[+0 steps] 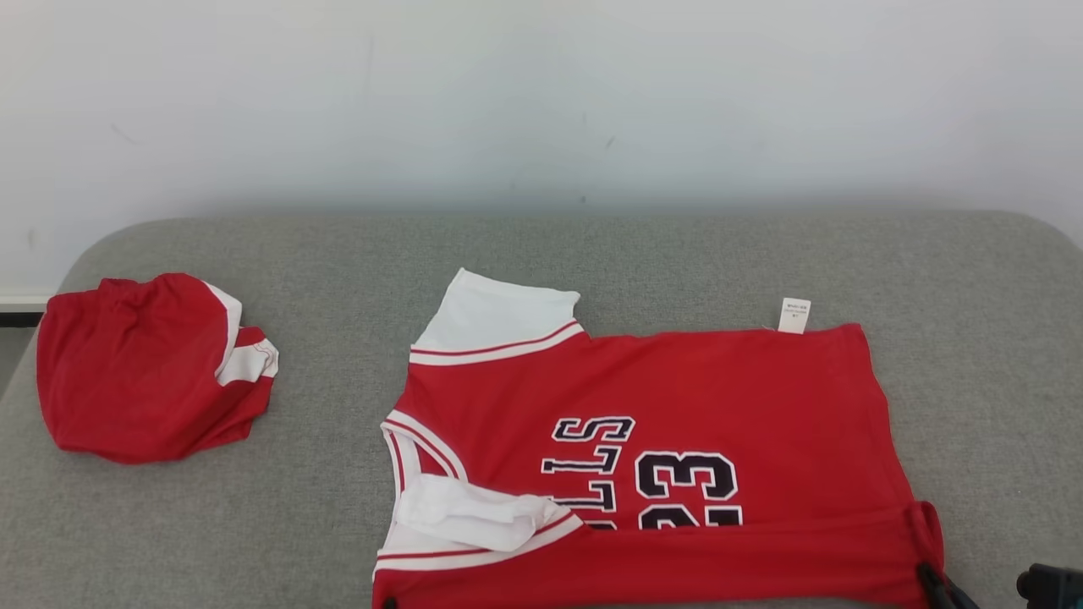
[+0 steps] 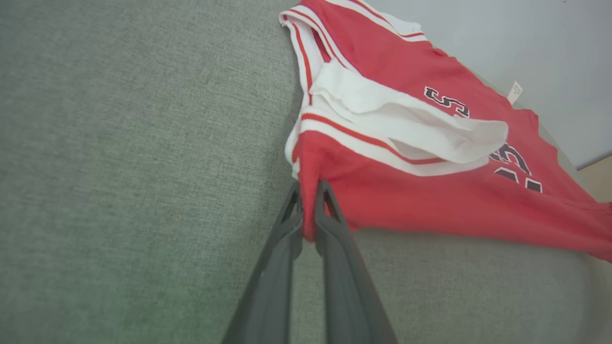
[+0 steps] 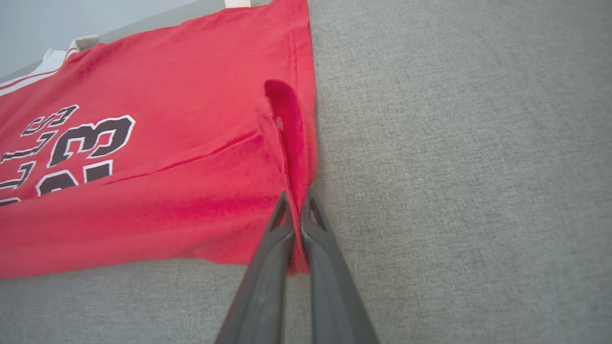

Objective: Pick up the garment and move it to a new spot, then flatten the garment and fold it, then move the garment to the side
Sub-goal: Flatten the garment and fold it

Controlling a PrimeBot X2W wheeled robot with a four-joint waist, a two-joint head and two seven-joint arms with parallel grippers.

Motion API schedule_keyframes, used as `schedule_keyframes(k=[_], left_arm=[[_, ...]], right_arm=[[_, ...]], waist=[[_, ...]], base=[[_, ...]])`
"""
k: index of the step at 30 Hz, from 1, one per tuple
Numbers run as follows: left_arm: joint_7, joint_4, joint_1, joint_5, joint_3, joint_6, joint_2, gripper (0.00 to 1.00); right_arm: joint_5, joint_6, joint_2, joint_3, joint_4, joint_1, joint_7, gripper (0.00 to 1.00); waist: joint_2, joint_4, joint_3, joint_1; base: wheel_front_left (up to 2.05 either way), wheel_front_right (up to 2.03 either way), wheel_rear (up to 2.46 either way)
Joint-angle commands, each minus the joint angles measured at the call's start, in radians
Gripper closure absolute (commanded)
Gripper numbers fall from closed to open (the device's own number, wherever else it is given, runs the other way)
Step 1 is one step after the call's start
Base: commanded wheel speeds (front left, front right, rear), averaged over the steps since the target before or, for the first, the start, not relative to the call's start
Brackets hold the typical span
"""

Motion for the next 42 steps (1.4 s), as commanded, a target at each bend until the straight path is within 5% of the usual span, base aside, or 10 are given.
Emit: schedule_keyframes(k=[1, 3, 4, 5, 6, 14, 27, 42], left_arm=[[-0.006, -0.014, 0.031, -0.008, 0.01, 0.01, 0.002, 1.0], [-0.006, -0.032, 0.049, -0.022, 0.013, 0.003, -0.001, 1.0], [-0.006, -0.035, 0.054, -0.015, 0.013, 0.005, 0.005, 1.0], [-0.007, -0.036, 0.055, 0.004, 0.012, 0.012, 0.015, 0.51], [-0.007, -0.038, 0.055, 0.014, 0.009, 0.016, 0.018, 0.0], [-0.009, -0.133, 0.07, 0.092, 0.143, 0.025, 0.014, 0.0], [-0.009, -0.317, 0.076, 0.371, 0.379, 0.016, 0.035, 0.0], [-0.009, -0.391, 0.108, 0.492, 0.461, 0.02, 0.028, 0.0]], right_arm=[[-0.001, -0.003, -0.006, -0.02, -0.03, 0.036, 0.018, 1.0], [0.002, -0.003, 0.011, -0.04, -0.058, 0.059, 0.039, 1.0], [0.004, -0.003, 0.019, -0.049, -0.068, 0.07, 0.05, 0.89], [-0.004, -0.003, 0.024, -0.055, -0.081, 0.076, 0.056, 0.28], [-0.015, -0.003, 0.029, -0.06, -0.091, 0.082, 0.058, 0.0], [-0.082, -0.003, 0.069, -0.1, -0.177, 0.079, 0.038, 0.0], [-0.19, -0.003, 0.126, -0.105, -0.311, 0.004, -0.146, 0.0], [-0.321, -0.003, 0.201, -0.095, -0.35, 0.014, -0.217, 0.0]], waist=[[0.0, 0.002, -0.006, 0.0001], [0.0, -0.001, -0.005, 0.0001], [0.0, -0.002, -0.005, 0.0001], [0.0, -0.004, -0.006, 0.0001], [0.0, -0.005, -0.007, 0.0001], [0.0, -0.024, -0.013, 0.0001], [0.0, -0.039, -0.014, 0.0001], [0.0, -0.031, -0.019, 0.0001]], base=[[0.0, 0.0, 0.0], [0.0, 0.0, 0.0], [0.0, 0.0, 0.0], [0.0, 0.0, 0.0], [0.0, 0.0, 0.0], [0.0, 0.0, 0.0], [0.0, 0.0, 0.0], [0.0, 0.0, 0.0]])
